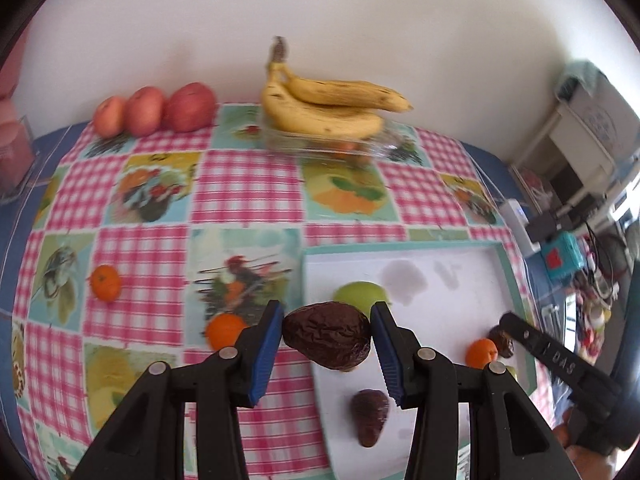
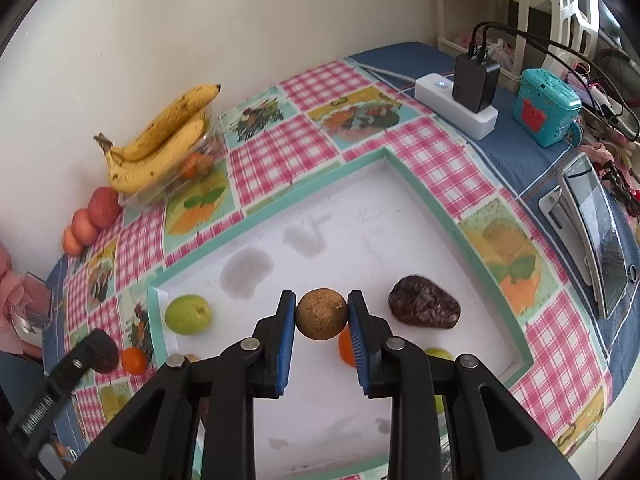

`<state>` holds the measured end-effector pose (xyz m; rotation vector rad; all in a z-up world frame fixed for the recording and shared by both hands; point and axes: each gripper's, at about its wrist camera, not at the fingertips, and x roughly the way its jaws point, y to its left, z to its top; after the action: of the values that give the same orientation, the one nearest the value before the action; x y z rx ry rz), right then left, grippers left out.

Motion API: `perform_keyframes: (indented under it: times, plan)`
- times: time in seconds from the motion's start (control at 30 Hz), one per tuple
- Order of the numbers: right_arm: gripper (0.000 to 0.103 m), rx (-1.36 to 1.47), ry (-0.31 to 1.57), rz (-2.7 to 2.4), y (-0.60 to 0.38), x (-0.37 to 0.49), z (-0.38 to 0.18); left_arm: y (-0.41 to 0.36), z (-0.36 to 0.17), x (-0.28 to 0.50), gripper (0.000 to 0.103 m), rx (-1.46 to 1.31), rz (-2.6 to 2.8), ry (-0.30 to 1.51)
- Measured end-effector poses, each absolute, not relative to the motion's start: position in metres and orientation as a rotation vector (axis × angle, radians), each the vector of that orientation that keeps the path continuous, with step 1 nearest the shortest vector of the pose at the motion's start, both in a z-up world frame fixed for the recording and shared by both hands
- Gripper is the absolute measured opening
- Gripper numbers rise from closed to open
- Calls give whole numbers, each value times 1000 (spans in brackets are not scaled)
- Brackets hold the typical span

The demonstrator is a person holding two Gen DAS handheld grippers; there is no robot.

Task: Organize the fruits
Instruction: 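Carry the kiwi into the tray with the right tool while the left tool lowers the avocado there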

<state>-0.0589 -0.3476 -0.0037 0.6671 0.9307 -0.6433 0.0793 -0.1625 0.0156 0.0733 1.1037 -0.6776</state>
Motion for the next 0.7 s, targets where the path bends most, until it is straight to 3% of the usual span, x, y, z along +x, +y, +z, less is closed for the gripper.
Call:
perform_keyframes:
  times: [0.7]
  plan:
    - [27,669,948,-698,-391,-45,-29,-226,-29,62,48,237,-742,1179]
